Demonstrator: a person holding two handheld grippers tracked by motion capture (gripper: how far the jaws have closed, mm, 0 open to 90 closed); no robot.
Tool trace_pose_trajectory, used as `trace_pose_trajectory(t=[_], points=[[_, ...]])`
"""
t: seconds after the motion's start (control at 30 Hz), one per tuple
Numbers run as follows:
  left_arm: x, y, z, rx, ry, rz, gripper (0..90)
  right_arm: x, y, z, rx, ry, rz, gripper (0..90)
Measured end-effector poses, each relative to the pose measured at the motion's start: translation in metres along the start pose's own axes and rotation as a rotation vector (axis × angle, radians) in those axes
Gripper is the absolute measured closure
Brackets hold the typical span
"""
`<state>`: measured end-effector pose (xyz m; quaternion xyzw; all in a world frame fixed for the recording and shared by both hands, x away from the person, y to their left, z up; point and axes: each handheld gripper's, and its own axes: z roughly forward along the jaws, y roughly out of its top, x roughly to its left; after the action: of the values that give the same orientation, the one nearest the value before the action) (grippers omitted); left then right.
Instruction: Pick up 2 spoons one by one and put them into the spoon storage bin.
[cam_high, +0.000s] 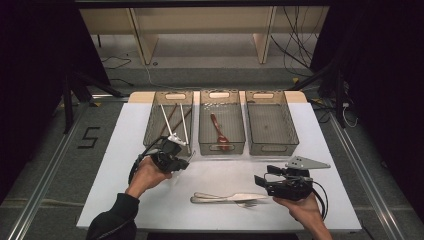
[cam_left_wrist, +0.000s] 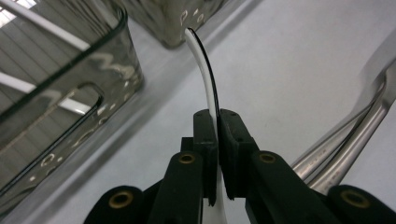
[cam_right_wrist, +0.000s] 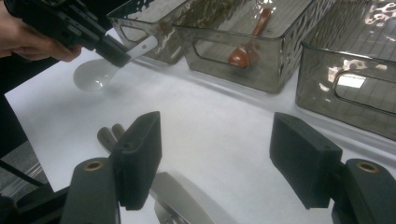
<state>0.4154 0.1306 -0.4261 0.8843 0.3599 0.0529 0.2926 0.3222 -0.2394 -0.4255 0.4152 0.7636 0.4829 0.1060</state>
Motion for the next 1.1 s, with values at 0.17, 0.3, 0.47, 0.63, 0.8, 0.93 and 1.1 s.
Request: trace_pose_trajectory(t=[0.17,0.3,0.47,0.63,0.8,0.93,1.1], points=[[0.000,0.012,-0.004,-0.058,-0.009,-0.009,85.5,0.000,0.000,-0.001,-0.004,0.000,-0.001,34.8],[0.003,0.022,-0.005,-0.101,0.000,-0.017,85.4,0.001,0.000,0.000,-0.003,0.003,-0.003,34.4],[0.002,0.039,-0.008,-0.143,0.007,-0.006,85.4,0.001,0.000,-0.001,-0.009,0.009,-0.005,33.3],[0.000,0.057,-0.010,-0.184,0.013,0.007,85.4,0.001,0.000,-0.002,-0.018,0.019,-0.005,32.2],[-0.002,0.073,-0.012,-0.199,0.024,0.029,85.4,0.002,0.000,-0.003,-0.032,0.024,-0.006,31.8],[-0.001,0.081,-0.012,-0.219,0.032,0.026,85.4,0.002,0.000,-0.003,-0.035,0.025,-0.005,31.8],[0.001,0.089,-0.011,-0.238,0.027,0.018,85.4,0.002,0.000,-0.003,-0.037,0.027,-0.004,31.8]])
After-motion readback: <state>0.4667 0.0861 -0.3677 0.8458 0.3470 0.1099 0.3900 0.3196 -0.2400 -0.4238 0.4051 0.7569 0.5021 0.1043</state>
